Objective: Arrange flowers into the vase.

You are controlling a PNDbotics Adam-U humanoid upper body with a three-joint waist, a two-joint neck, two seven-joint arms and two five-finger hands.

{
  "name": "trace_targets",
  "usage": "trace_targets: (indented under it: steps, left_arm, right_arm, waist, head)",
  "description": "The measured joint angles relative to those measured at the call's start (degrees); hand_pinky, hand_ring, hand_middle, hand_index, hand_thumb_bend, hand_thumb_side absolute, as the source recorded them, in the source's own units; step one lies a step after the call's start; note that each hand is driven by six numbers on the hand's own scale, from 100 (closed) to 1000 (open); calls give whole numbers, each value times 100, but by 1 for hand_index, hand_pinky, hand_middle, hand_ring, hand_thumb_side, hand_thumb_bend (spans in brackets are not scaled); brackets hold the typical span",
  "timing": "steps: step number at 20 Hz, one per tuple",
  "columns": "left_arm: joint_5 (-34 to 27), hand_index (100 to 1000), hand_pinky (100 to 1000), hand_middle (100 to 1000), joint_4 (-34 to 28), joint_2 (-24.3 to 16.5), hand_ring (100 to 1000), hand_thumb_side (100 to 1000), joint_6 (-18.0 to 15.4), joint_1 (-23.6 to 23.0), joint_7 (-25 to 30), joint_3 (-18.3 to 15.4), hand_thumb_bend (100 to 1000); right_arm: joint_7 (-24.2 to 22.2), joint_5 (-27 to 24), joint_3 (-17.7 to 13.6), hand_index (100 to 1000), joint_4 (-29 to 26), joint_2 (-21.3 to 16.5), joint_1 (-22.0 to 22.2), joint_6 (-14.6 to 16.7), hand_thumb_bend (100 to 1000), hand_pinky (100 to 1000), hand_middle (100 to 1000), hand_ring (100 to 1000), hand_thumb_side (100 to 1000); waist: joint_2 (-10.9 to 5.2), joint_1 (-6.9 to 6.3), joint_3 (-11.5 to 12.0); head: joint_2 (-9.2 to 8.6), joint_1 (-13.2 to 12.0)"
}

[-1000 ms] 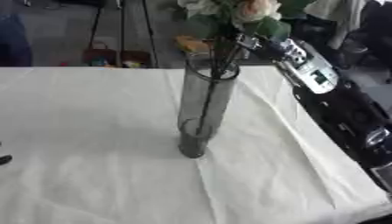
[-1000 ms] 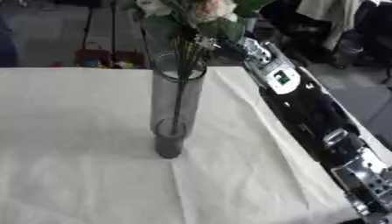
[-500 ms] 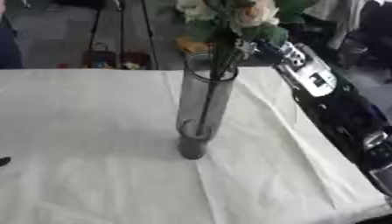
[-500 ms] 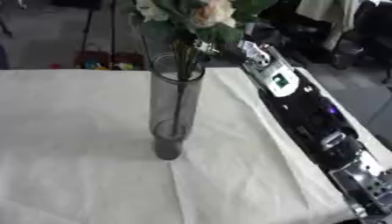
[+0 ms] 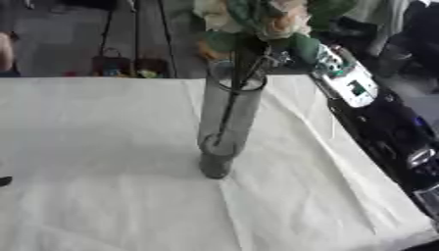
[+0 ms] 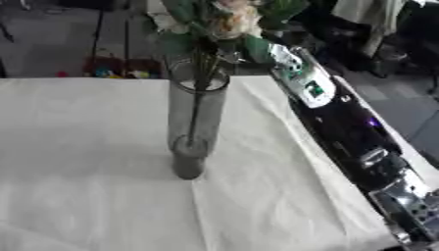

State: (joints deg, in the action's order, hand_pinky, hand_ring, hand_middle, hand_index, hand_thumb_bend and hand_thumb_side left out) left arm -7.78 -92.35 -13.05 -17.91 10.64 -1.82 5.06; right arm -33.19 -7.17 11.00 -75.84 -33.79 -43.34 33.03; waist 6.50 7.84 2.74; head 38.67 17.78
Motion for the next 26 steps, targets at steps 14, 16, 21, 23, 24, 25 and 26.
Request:
trace_targets:
  steps: [14,16,21,23,24,25,26]
  left_arm:
    - [0,814,732,677,0,1,955,771,1,1,4,0,924]
    - [0,814,732,677,0,2,955,771,1,1,4,0,924]
    - [-5,815,732,678,0,20,955,771,1,1,4,0,924]
    - [-10,815,732,678,0,27,955,771,1,1,5,0,923]
    - [-12,815,732,678,0,31,955,771,1,1,5,0,923]
    - [-13,815,732,678,0,40,955,771,1,1,5,0,923]
    - [-14,815,732,678,0,42,955,771,1,1,5,0,923]
  right_arm:
    - [0,411,32,1000,71,28,95,0,327,1000,1000,1000,920]
    - [0,482,36,1000,71,28,122,0,331,1000,1000,1000,916]
    - [0,556,61,1000,71,26,183,0,302,1000,1000,1000,928]
    - [0,556,60,1000,71,21,206,0,291,1000,1000,1000,934]
    - [0,556,57,1000,71,17,208,0,291,1000,1000,1000,934]
    - [0,556,50,1000,71,12,222,0,291,1000,1000,1000,935]
    - [0,556,44,1000,71,8,238,0,291,1000,1000,1000,935]
  waist:
    - [3,-2,3]
    - [3,-3,3]
    - [3,-5,2]
    - [3,-5,-5]
    - [3,-5,-8]
    - [3,-5,-9]
    - [3,-5,-10]
  head:
    - [-4,20]
    - [-4,26]
    - [-7,29]
    - [-20,31]
    - [-24,34]
    - [-25,37]
    - [-27,41]
